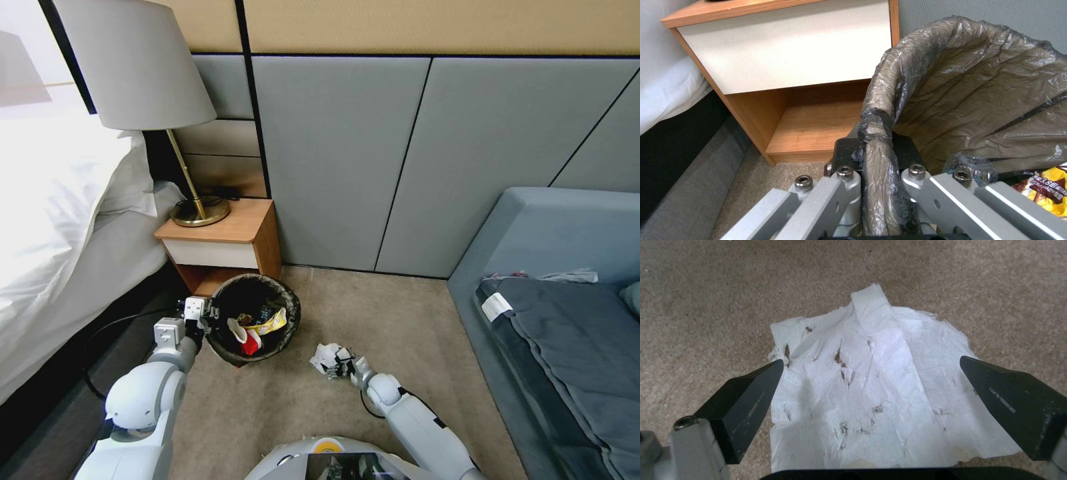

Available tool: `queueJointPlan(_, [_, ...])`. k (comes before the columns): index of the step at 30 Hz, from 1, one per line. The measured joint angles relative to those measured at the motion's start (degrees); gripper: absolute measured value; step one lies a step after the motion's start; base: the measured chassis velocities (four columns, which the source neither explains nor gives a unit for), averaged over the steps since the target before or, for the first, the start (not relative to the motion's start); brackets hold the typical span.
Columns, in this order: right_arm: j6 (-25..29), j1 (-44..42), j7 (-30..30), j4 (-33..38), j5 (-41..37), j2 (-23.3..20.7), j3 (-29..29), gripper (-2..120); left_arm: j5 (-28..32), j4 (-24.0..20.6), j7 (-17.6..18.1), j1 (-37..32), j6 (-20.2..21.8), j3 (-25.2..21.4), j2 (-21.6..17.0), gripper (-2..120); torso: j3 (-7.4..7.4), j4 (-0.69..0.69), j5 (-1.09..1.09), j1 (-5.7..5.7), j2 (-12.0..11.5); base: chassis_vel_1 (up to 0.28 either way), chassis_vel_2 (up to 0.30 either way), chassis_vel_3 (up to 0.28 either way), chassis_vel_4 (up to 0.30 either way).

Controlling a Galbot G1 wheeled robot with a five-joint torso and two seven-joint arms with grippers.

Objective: Pick up the trash bin, then pick up the garbage from the floor and place it into the trash bin.

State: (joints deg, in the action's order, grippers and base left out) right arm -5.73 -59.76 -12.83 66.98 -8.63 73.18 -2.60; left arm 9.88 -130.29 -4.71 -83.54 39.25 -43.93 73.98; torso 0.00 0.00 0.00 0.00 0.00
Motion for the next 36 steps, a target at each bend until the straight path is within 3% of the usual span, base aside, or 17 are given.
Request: queueJointPlan(36, [1.7,0.9,-0.7,-6.2,1.3,1.8,1.0,85,-0.1,0.3,0.0,0.1,0.0,0.2,-0.1,4,-0.01,-0.01,-0.01,-0.01,0.0,0.000,0.000,0.000,0.000])
